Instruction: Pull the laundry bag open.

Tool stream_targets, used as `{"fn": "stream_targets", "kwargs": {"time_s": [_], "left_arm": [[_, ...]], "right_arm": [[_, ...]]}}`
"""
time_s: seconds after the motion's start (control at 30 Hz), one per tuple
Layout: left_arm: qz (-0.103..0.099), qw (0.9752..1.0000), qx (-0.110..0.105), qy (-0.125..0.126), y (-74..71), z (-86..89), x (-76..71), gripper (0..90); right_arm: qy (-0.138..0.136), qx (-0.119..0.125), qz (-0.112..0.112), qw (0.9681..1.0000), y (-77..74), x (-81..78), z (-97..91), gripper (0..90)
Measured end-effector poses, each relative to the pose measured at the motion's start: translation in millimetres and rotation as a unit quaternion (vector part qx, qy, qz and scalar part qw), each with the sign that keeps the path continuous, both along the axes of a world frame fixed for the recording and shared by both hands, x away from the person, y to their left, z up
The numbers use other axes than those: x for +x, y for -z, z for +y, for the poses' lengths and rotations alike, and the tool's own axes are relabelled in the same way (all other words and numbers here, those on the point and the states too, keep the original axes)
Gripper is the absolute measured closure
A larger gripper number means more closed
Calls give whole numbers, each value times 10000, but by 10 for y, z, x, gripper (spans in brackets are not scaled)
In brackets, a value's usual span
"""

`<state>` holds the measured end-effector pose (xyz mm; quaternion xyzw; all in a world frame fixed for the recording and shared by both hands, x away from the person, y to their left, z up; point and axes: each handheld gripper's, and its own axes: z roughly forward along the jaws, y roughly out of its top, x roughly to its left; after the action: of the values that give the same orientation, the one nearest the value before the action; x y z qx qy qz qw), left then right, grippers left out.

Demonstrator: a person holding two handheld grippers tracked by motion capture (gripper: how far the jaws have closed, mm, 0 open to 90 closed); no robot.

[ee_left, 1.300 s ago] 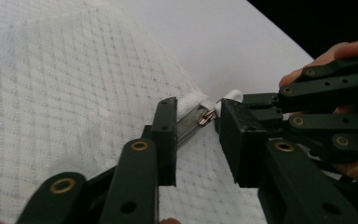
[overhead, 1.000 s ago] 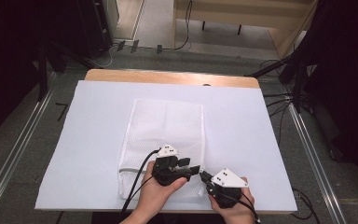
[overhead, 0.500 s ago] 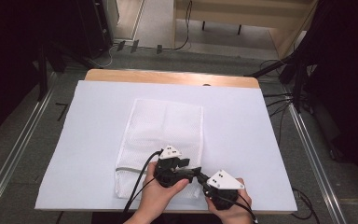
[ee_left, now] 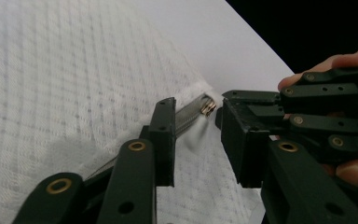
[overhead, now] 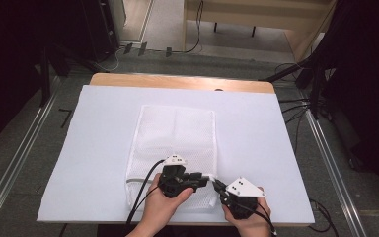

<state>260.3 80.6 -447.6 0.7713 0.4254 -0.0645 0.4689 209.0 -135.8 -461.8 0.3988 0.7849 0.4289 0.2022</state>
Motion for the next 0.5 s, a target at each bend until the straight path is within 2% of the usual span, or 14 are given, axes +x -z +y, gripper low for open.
{"fn": "stream_targets", "kwargs": {"time_s": [0.4, 0.5], "left_arm": [[-44, 9995, -46, 325, 18, -22, -15, 796], [-45, 9991, -94, 412, 20, 13, 3, 844]], "right_arm": [[2, 12, -58, 10000, -17, -19, 3, 887], [-4, 132, -41, 9999, -27, -18, -10, 887]]}}
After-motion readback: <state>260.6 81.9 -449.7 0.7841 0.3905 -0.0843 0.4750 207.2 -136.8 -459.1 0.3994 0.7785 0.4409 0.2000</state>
